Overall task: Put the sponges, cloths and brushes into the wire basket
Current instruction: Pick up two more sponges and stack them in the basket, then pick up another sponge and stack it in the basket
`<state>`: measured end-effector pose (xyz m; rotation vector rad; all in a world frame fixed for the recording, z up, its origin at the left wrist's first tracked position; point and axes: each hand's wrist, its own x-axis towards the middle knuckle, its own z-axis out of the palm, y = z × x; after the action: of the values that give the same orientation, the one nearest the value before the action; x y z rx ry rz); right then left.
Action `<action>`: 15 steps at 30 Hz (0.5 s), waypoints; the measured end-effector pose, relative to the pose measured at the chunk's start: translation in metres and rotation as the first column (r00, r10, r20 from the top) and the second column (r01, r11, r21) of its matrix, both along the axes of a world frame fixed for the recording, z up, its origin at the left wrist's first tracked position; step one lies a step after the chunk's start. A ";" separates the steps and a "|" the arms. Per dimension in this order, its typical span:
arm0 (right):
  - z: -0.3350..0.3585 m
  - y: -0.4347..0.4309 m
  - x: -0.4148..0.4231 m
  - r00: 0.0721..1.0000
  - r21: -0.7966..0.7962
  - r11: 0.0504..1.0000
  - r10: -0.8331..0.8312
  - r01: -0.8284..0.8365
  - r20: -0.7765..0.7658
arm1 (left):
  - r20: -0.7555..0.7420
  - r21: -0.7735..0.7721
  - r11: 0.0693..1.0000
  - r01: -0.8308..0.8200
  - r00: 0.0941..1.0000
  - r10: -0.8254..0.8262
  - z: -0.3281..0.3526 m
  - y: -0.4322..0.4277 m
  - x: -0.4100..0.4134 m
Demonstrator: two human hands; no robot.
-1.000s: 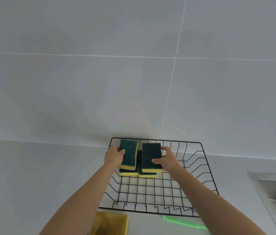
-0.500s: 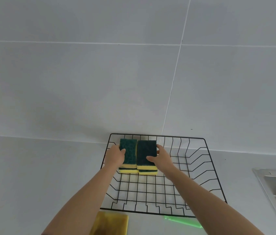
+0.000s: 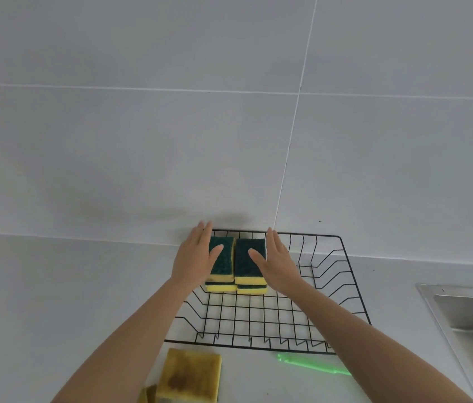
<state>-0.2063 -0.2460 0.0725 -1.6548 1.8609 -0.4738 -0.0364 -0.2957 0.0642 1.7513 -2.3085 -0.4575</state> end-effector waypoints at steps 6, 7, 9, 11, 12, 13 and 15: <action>0.039 0.028 0.007 0.962 -0.082 0.989 0.099 -0.124 -0.255 | 0.254 -0.133 0.988 0.084 0.966 -0.048 0.044 0.032 0.015; 0.044 0.034 0.010 0.950 -0.093 0.986 0.106 -0.138 -0.293 | 0.261 -0.151 0.985 0.083 0.964 -0.041 0.049 0.039 0.017; 0.053 0.049 0.017 0.928 -0.123 0.977 0.121 -0.174 -0.351 | 0.270 -0.185 0.979 0.087 0.962 -0.035 0.056 0.054 0.023; 0.059 0.064 0.024 0.908 -0.135 0.967 0.147 -0.215 -0.393 | 0.287 -0.214 0.971 0.107 0.957 -0.042 0.057 0.069 0.032; 0.061 0.072 0.028 0.900 -0.136 0.963 0.161 -0.233 -0.404 | 0.288 -0.232 0.965 0.122 0.956 -0.051 0.054 0.077 0.038; 0.061 0.080 0.032 0.897 -0.140 0.959 0.172 -0.248 -0.407 | 0.292 -0.230 0.964 0.137 0.954 -0.066 0.052 0.084 0.042; 0.058 0.094 0.041 0.891 -0.146 0.949 0.201 -0.280 -0.407 | 0.269 -0.214 0.965 0.150 0.959 -0.089 0.046 0.097 0.051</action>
<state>-0.1656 -0.1520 0.1303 -2.2193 1.8844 -0.2438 0.0150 -0.1986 0.1101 1.6462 -2.5322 0.0290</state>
